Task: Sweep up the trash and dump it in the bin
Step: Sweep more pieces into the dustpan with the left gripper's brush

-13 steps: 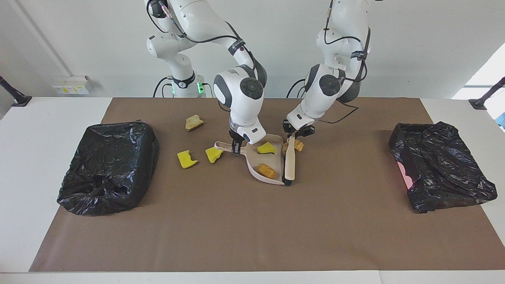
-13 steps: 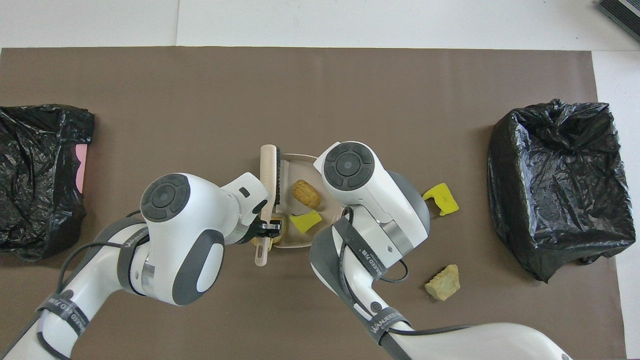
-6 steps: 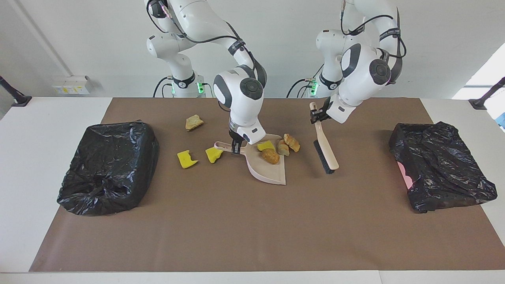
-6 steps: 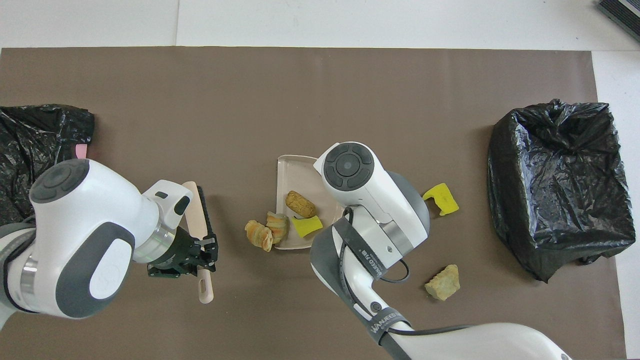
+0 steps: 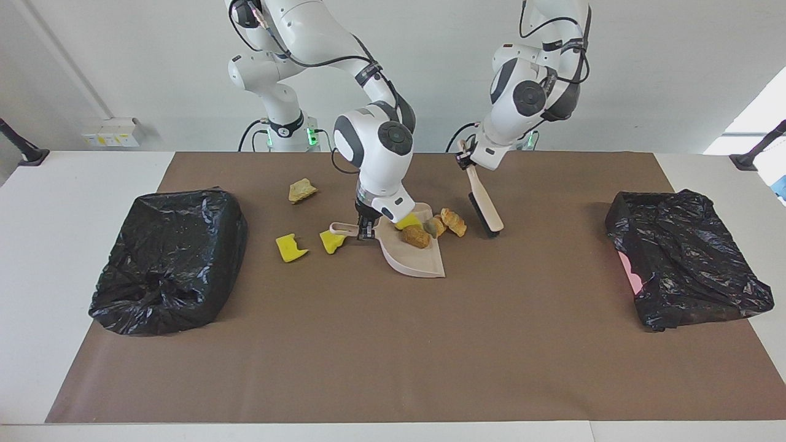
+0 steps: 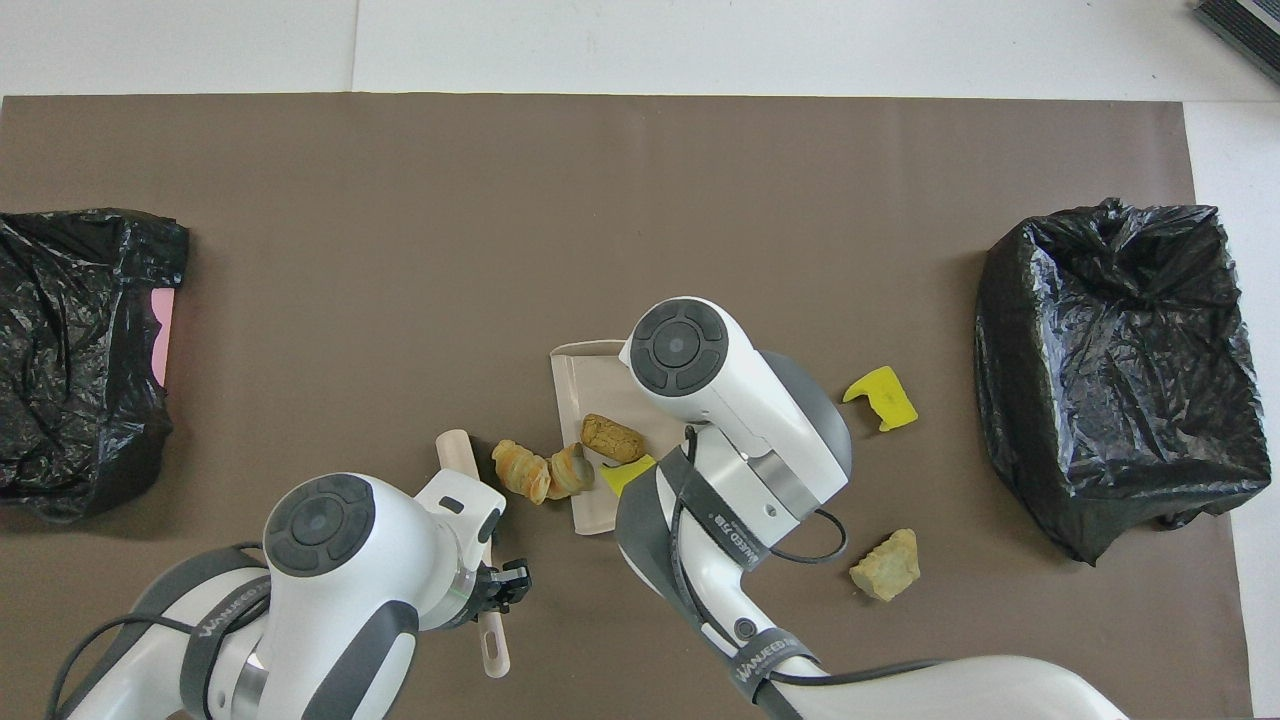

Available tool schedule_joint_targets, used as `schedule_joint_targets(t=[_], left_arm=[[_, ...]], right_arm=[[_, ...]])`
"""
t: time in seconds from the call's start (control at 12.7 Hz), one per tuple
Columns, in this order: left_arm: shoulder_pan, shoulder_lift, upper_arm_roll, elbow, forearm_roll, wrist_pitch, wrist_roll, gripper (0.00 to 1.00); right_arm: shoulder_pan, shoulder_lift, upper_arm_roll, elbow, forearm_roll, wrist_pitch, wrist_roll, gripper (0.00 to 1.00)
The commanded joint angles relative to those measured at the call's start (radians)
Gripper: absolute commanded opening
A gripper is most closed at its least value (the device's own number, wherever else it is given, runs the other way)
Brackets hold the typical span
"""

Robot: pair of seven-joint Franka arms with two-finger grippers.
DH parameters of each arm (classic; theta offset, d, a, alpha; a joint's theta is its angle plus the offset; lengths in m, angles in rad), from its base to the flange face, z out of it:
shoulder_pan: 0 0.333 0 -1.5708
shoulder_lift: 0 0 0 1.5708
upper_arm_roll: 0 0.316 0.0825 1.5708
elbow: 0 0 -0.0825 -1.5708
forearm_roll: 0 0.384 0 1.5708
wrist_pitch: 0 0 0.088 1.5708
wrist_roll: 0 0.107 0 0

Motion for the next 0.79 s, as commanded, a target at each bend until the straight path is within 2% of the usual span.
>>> schedule_joint_targets(t=[0.0, 0.24, 0.39, 0.71], left_arm=[[-0.073, 0.044, 0.013, -0.004, 0.008, 0.142, 0.021, 0.00], [-0.095, 0.064, 0.013, 0.018, -0.017, 0.214, 0.108, 0.00], [-0.113, 0.087, 0.011, 0.035, -0.056, 0.297, 0.162, 0.00], [-0.137, 0.112, 0.013, 0.062, -0.126, 0.349, 0.174, 0.00]], right_arm=[[0.001, -0.033, 0.005, -0.034, -0.034, -0.020, -0.034, 0.00], [0.001, -0.032, 0.005, -0.037, -0.020, 0.006, -0.014, 0.00], [-0.007, -0.030, 0.007, -0.053, -0.001, 0.066, 0.061, 0.00], [-0.053, -0.038, 0.007, -0.047, 0.075, 0.100, 0.080, 0.00]])
